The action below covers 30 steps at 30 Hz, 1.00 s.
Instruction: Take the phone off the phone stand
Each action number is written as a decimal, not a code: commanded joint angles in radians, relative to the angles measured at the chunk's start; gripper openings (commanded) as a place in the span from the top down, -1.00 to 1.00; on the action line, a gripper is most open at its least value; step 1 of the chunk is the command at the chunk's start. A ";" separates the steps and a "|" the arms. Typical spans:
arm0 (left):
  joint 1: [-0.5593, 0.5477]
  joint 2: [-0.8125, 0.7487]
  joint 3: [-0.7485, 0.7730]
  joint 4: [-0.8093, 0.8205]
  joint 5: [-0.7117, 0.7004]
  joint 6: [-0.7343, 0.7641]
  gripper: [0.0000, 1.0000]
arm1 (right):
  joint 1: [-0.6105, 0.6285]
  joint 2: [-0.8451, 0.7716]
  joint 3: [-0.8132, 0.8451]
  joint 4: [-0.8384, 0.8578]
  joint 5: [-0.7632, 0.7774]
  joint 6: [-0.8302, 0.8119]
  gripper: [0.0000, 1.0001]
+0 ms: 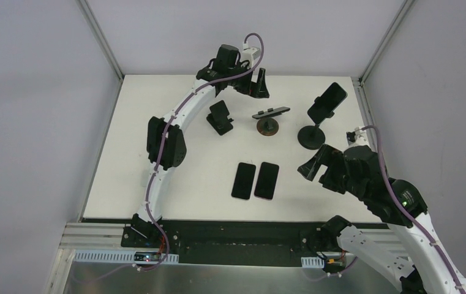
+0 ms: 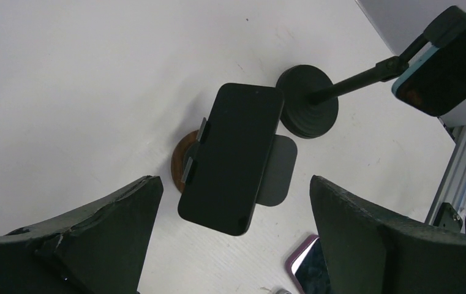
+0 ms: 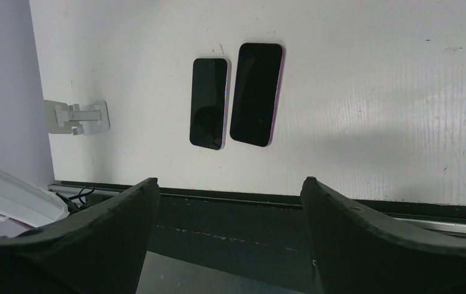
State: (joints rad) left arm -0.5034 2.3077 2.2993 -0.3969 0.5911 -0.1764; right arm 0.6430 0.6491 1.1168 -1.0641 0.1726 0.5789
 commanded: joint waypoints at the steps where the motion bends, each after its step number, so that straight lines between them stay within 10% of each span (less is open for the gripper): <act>1: 0.010 0.042 0.044 0.031 0.059 -0.021 -0.92 | -0.005 0.003 0.036 -0.027 -0.024 -0.008 -0.78; 30: 0.037 0.118 -0.063 0.082 0.215 -0.100 -0.93 | -0.005 -0.023 -0.027 -0.013 -0.065 0.029 -0.78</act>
State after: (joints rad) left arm -0.4759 2.4504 2.2524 -0.3405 0.7597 -0.2726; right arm 0.6430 0.6312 1.0973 -1.0805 0.1223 0.5949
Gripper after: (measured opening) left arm 0.965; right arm 0.890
